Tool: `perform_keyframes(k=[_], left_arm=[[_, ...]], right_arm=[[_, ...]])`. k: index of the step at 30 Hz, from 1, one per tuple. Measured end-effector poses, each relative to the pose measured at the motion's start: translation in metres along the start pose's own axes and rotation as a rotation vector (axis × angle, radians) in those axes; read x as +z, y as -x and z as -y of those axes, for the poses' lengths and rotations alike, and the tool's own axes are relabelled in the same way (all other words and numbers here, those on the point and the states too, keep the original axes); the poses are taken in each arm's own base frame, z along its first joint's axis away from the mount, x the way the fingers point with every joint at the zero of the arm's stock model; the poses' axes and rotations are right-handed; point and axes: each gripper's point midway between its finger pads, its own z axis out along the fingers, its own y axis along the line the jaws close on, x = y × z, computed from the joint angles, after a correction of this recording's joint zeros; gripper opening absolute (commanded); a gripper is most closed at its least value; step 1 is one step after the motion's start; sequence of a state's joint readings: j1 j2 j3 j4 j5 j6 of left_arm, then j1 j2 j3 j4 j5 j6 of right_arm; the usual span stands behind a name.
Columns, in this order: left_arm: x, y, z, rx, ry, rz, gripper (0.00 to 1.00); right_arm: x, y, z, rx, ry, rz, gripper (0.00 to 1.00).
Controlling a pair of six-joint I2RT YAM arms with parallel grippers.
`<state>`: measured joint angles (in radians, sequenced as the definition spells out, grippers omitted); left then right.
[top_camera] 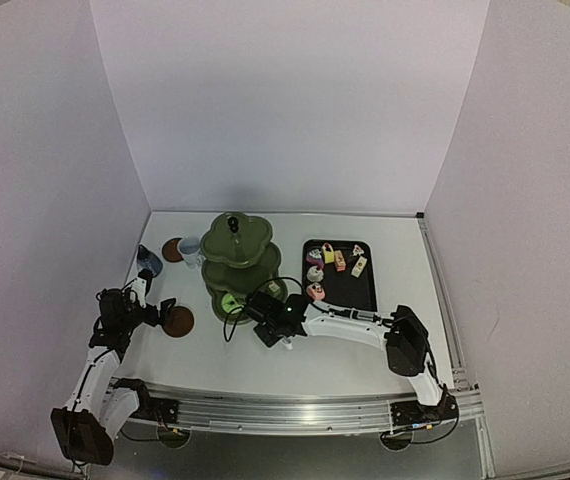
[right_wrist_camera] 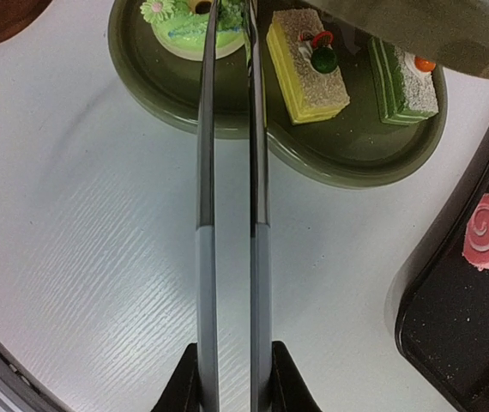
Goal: Serve the afternoon tea
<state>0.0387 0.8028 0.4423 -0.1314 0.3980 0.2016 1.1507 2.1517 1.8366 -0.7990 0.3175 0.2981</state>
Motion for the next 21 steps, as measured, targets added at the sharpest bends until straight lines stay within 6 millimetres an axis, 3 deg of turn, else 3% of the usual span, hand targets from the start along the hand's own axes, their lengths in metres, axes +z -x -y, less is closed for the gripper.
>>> perform_keyframes(k=[10,21], left_arm=[[-0.001,0.001,0.0,0.002,0.0,0.004,1.0],[-0.001,0.001,0.002,0.002,-0.009,0.005,1.0]], right_arm=[[-0.001,0.009,-0.004,0.041,0.011,0.019,0.28],[-0.002,0.01,-0.004,0.064,0.012,0.024,0.28]])
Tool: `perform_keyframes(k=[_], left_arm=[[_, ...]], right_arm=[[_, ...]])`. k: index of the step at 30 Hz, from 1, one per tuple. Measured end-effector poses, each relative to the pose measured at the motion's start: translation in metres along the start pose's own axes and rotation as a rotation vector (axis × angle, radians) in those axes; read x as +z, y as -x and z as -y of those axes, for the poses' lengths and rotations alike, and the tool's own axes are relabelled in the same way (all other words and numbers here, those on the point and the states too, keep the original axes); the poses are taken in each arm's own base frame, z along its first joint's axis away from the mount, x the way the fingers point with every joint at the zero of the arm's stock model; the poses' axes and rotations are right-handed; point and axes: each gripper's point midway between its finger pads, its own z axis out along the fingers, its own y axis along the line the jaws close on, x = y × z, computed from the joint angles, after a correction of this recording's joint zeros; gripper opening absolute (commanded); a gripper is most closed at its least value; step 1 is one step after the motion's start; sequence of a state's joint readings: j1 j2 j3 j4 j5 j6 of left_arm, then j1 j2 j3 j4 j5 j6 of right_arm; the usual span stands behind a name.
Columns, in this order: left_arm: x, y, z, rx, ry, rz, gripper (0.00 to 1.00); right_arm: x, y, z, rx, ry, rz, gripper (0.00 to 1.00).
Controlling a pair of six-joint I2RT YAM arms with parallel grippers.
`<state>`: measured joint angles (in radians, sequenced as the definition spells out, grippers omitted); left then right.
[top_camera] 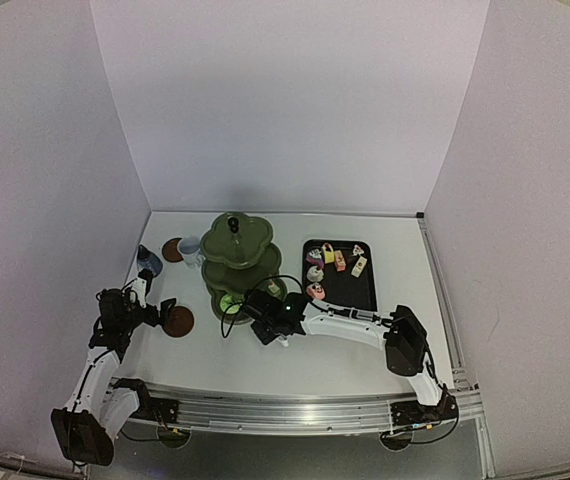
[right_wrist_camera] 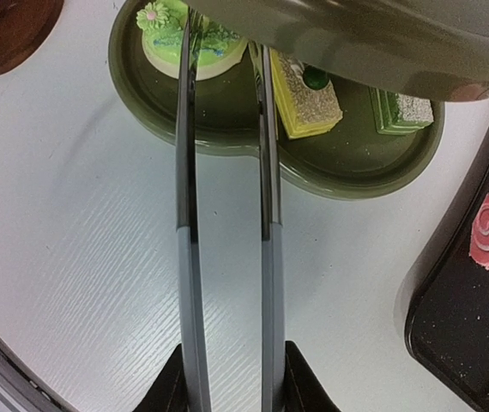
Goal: Serve the afternoon tea
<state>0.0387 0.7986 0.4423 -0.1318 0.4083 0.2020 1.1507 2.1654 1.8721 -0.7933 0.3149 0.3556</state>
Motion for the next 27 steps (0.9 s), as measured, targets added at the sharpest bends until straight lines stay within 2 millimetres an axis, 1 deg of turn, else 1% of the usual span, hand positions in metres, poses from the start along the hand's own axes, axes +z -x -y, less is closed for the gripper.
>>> perform_keyframes(k=[5,8,17,20,23,27], left_arm=[[0.0,0.0,0.001,0.0,-0.004,0.001,1.0],[0.0,0.0,0.001,0.0,-0.008,0.001,1.0],[0.0,0.0,0.001,0.004,-0.008,0.002,1.0],[0.0,0.0,0.001,0.004,-0.008,0.001,1.0],[0.0,0.0,0.001,0.004,-0.008,0.001,1.0],[0.0,0.0,0.002,0.004,-0.009,0.001,1.0]], right_arm=[[-0.001,0.001,0.0,0.016,0.003,0.002,0.28],[-0.006,0.001,-0.004,0.018,0.032,-0.001,0.28],[-0.04,0.001,-0.004,0.034,0.098,0.024,0.27],[-0.047,0.0,-0.003,0.04,0.111,0.03,0.27],[-0.052,-0.012,-0.001,0.038,0.129,0.011,0.27],[-0.06,-0.036,0.003,0.031,0.153,-0.036,0.27]])
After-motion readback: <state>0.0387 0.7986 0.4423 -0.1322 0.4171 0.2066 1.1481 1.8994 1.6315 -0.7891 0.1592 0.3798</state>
